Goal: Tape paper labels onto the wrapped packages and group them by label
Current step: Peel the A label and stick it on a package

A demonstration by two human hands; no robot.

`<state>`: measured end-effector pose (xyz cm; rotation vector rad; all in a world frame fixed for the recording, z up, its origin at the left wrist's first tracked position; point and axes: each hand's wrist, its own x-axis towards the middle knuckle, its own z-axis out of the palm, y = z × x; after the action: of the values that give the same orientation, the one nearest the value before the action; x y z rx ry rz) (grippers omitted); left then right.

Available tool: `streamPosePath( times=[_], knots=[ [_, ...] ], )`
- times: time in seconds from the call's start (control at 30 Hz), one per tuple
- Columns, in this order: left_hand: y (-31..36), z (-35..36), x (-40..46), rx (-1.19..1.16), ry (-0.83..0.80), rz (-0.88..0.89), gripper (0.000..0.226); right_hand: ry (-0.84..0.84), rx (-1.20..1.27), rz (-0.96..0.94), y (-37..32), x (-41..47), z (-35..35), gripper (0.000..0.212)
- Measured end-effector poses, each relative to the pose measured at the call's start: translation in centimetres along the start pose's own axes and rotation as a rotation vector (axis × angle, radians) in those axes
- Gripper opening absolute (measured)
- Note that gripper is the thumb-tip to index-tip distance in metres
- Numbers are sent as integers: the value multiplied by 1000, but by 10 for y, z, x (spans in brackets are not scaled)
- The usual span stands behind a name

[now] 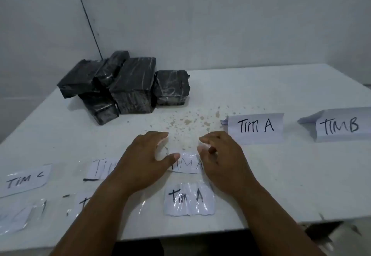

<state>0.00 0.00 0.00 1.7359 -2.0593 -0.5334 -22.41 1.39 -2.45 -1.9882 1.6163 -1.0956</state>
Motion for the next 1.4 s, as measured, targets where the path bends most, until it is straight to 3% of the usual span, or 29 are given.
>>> streamPosePath(
  times=[0.2, 0.4, 0.6, 0.97, 1.17, 1.4],
  knots=[
    [-9, 8, 4, 52, 34, 96, 75, -28, -61, -2, 2, 1, 1, 32],
    [-5, 8, 4, 101, 86, 102, 60, -18, -5, -3, 2, 1, -1, 29],
    [-2, 6, 2, 134, 92, 106, 50, -110, -116, -16, 5, 1, -2, 28],
    [-5, 10, 0, 15, 111, 193, 29, -104, -66, -28, 2, -2, -2, 7],
    [-3, 8, -3, -19, 139, 217, 15, -108, -53, -4, 1, -3, -4, 10],
    [1, 5, -1, -60, 139, 172, 15, -93, -14, -30, 2, -4, -5, 10]
  ],
)
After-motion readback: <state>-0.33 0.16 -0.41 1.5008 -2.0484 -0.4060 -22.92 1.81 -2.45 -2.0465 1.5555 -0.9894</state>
